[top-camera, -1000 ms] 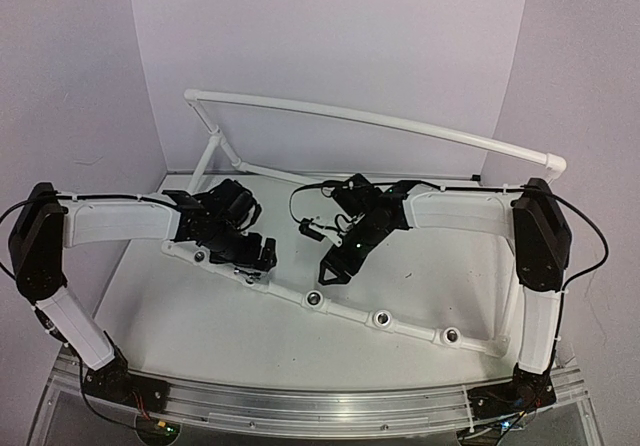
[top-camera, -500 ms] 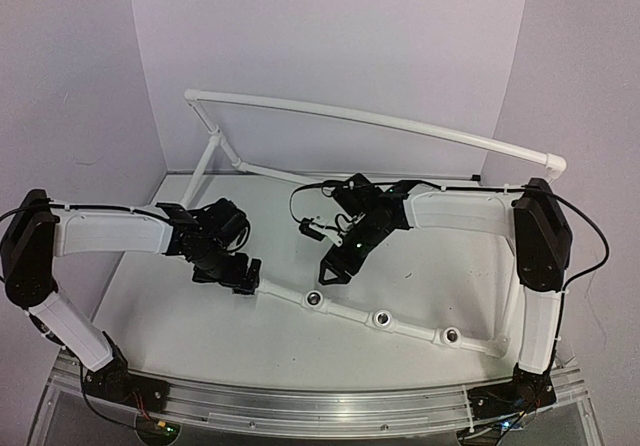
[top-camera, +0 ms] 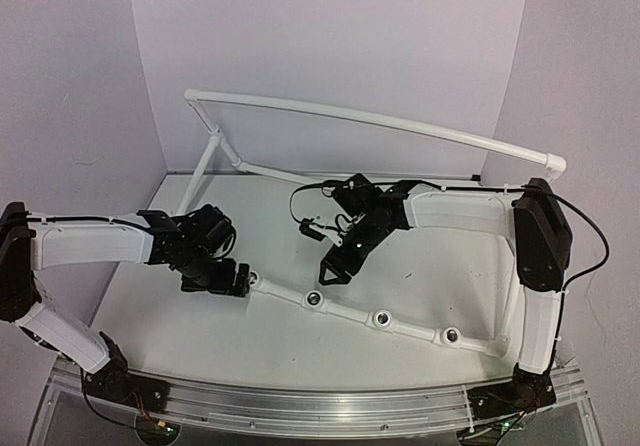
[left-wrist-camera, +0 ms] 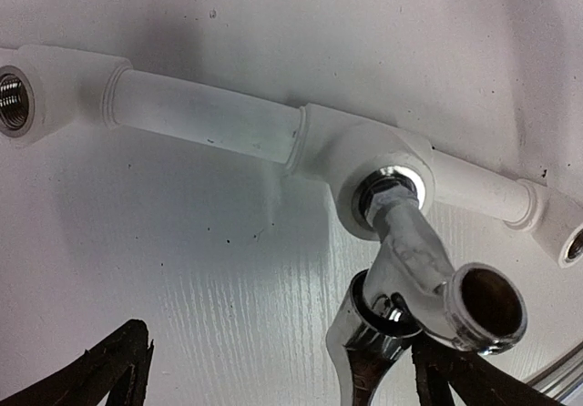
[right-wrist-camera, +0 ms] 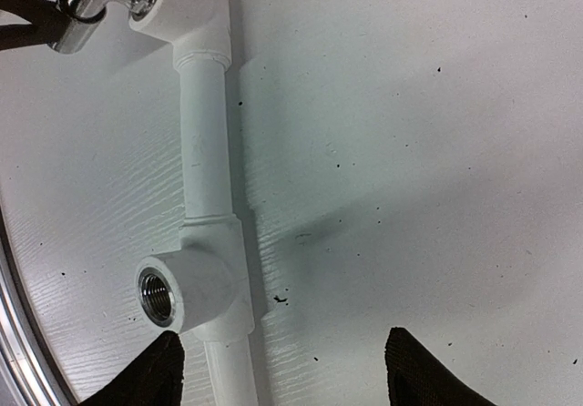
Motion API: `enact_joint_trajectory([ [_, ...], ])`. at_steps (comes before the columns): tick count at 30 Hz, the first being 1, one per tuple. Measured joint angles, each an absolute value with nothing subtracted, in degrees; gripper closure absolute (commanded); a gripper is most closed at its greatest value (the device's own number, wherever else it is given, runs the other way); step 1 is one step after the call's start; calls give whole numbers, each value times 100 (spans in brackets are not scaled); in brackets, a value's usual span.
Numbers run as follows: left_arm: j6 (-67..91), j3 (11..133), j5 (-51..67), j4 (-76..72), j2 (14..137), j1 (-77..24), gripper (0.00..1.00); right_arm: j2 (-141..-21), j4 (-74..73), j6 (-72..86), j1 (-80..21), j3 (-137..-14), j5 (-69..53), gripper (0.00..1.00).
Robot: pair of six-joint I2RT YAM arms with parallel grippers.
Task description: Install the water faucets
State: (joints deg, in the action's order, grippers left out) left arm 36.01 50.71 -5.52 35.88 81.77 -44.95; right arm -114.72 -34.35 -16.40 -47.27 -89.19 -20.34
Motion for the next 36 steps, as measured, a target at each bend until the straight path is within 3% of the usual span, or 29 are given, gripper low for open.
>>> enact_joint_trajectory([
  [22,3894,4947,-839,3789,8176,-3837,0,-11472,-3478,-1640,-4727,-8921,-2036,27],
  [36,3497,5381,-783,3149,8680,-3391,0,-11438,-3486,-1647,-4709,-8913,-2029,27],
])
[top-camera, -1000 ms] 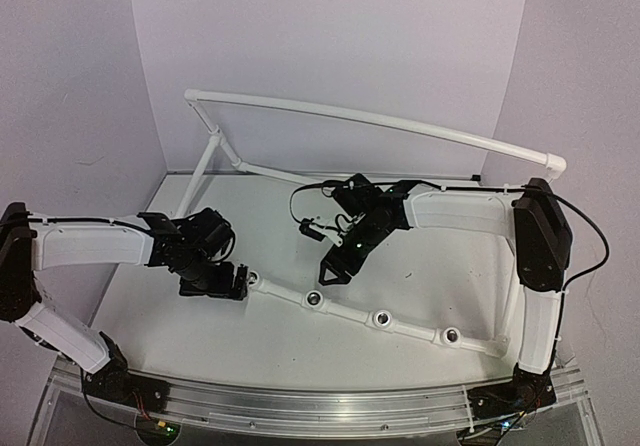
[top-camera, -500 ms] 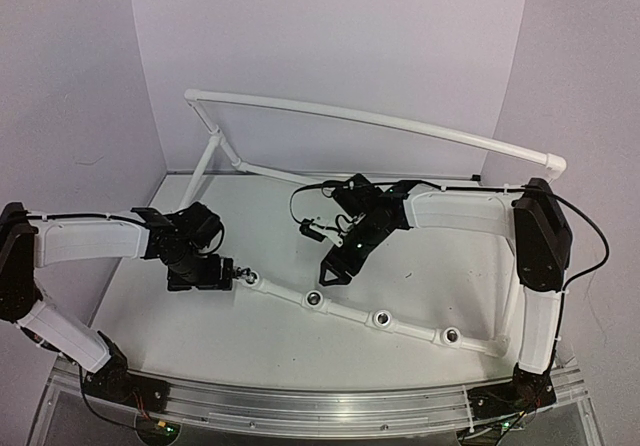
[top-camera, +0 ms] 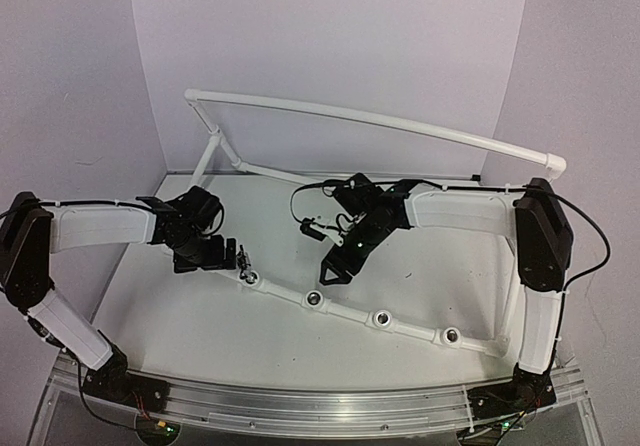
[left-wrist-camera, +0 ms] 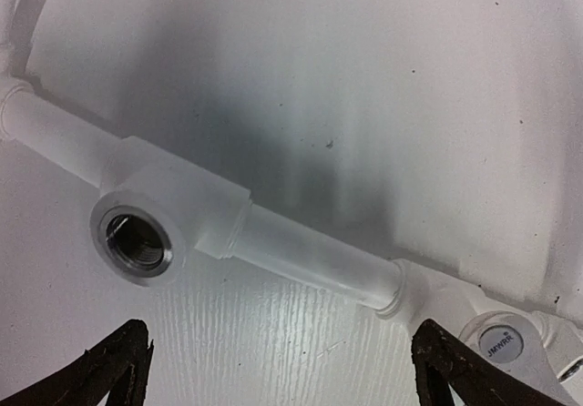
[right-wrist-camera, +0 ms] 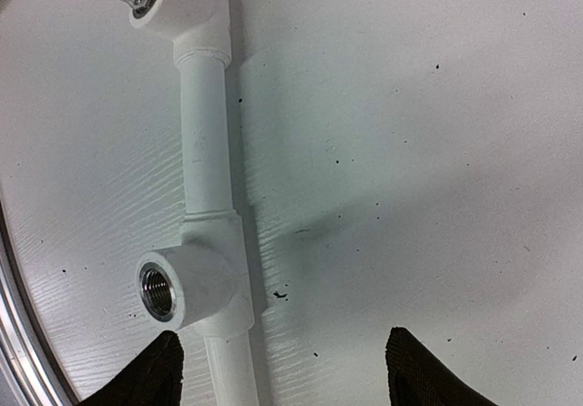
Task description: Install the water faucets
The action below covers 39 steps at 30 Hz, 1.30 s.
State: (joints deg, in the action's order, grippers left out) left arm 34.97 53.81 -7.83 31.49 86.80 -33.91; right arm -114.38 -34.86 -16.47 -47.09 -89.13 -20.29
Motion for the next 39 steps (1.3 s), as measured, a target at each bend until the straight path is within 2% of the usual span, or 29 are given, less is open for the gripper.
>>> enact_joint_trajectory([
  [12,2962,6125,-139,2843,9048,-3465,0,-11333,-3520,-1667,-4635,-8827,-2023,26],
  [20,2685,6337,21,2983,9338,-4112,0,-11323,-3522,-1667,-4626,-8825,-2021,26],
  [39,3216,5365,-307,3632,8588,-4281,0,-11323,-3564,-1667,-4626,-8827,-2021,26],
])
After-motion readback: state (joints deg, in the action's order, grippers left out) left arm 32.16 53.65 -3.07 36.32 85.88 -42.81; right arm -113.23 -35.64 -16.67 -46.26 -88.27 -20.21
